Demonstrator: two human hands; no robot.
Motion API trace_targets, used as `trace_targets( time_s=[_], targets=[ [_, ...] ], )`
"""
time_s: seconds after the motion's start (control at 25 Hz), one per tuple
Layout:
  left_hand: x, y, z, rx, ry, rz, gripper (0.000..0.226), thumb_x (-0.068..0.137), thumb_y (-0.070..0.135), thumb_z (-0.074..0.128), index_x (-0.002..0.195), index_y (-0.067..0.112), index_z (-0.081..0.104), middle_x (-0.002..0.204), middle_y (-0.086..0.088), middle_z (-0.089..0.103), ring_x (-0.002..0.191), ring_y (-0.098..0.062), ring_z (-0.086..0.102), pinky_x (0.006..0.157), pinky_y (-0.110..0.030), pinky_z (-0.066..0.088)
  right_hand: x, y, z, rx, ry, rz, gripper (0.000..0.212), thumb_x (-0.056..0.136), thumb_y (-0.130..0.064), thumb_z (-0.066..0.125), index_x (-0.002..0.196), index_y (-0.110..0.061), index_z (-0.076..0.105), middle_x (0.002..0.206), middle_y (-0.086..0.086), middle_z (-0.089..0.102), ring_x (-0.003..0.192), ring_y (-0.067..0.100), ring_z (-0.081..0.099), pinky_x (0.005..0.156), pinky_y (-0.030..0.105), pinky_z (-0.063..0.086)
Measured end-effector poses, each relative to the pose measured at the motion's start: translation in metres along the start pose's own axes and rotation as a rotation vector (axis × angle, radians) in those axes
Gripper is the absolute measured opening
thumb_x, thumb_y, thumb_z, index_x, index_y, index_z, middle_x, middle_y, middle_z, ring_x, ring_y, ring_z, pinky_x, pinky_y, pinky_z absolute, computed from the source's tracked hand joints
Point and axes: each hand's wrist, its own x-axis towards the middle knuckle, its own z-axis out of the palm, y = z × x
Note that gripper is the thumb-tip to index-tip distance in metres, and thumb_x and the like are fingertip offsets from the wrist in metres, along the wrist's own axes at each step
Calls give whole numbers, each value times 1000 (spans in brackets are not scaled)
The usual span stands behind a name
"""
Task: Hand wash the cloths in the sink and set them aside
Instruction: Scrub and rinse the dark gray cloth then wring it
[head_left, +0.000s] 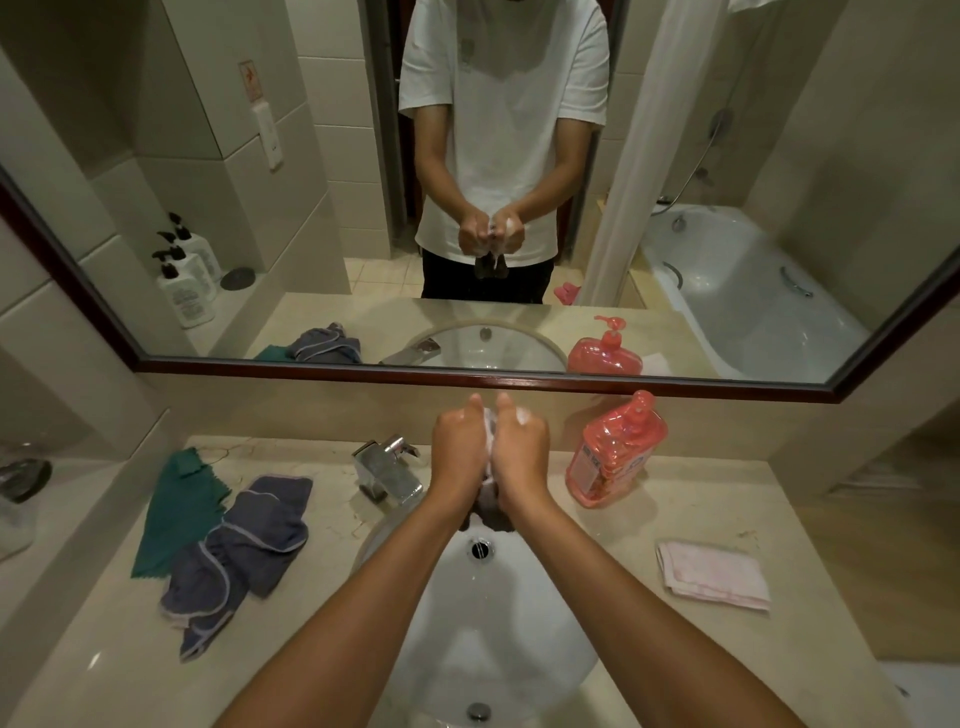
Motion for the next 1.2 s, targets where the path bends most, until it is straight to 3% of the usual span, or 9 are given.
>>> trace_targets(
  time_s=[0.2,0.4,0.56,0.72,0.84,0.96,1.08,1.2],
  targets=[
    [-10,-9,7,117,-11,41,57,106,28,44,50,15,49,42,4,50,38,-3,44,44,-24,32,20,-5,-7,47,9,87,49,103,-26,53,57,-17,43,51,-1,45,50,15,42,55,31,34],
    [9,-2,-1,48,40,-7,56,106,24,45,51,14,51,45,3,51,37,-3,45,49,-25,36,-1,10,1,18,-47,80,44,103,-29,51,62,-15,62,53,0,62,52,14,59,55,28,45],
    [-7,-9,9,54,-15,7,56,106,27,45,51,16,52,40,6,51,35,0,45,42,-18,33,23,-9,-9,14,9,75,49,104,-26,51,57,-15,44,53,2,46,51,17,43,55,30,35],
    [8,-2,2,-4,21,-15,55,106,24,45,52,16,49,40,5,47,36,-3,40,45,-25,33,5,2,-1,-45,-50,8,45,104,-29,51,62,-15,58,53,-3,58,49,11,53,50,25,40],
    [1,-7,5,40,9,8,56,106,26,45,50,17,48,40,6,46,35,-2,39,44,-25,32,15,-4,-4,-48,-16,56,47,104,-27,52,58,-17,53,47,-5,54,43,7,49,46,22,39],
    [3,-9,6,38,-1,2,55,106,26,46,51,17,50,40,7,46,35,-2,39,41,-20,32,18,-7,-2,0,-12,118,44,104,-27,51,61,-15,55,54,-1,57,50,13,53,55,25,43],
    [10,-6,3,-22,27,-51,51,105,23,46,58,9,56,50,-2,51,45,-13,44,49,-27,35,7,8,4,-37,-57,112,41,104,-28,50,69,-14,66,62,3,65,57,16,62,56,26,46],
    [-5,-11,7,50,-12,-27,56,106,28,44,52,15,48,42,5,44,39,-9,39,47,-27,30,21,6,-1,-78,-19,112,47,104,-23,51,58,-13,52,55,4,52,52,19,48,59,29,38]
  ],
)
